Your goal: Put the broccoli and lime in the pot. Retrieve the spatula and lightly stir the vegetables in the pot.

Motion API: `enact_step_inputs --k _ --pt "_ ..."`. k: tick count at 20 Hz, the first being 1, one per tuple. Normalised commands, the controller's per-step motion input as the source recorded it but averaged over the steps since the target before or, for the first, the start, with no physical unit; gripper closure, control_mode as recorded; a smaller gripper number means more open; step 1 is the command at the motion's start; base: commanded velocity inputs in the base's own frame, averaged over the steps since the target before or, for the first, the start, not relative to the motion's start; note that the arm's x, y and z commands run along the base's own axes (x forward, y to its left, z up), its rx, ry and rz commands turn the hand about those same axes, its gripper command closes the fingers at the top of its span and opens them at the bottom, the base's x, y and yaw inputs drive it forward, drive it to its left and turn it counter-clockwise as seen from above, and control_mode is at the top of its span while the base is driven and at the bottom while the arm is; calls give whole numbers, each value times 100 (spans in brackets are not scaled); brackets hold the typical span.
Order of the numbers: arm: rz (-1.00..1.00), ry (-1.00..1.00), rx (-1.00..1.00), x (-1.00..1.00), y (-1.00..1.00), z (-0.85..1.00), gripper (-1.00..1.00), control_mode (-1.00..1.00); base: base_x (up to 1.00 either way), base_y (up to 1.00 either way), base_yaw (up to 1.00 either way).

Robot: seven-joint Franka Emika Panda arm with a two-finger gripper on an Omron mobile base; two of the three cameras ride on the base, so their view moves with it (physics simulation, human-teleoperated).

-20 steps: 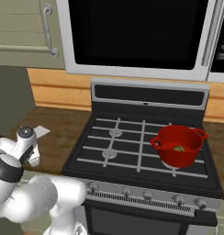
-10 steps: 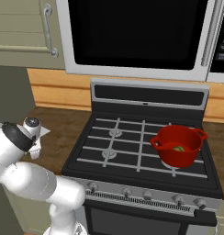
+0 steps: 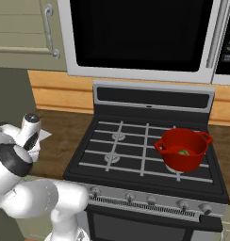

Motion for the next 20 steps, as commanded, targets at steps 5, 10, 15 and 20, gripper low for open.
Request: enact_step_inputs --k 5,10,15,20 --pt "-9 -1 0 -77 -77 56 100 -100 0 0 0" --pt "-19 3 -1 -2 -96 69 100 -100 0 0 0" --pt "-26 -4 -14 -4 -100 73 100 -100 0 0 0" --pt "-30 -1 -21 1 -93 91 100 -100 0 0 0"
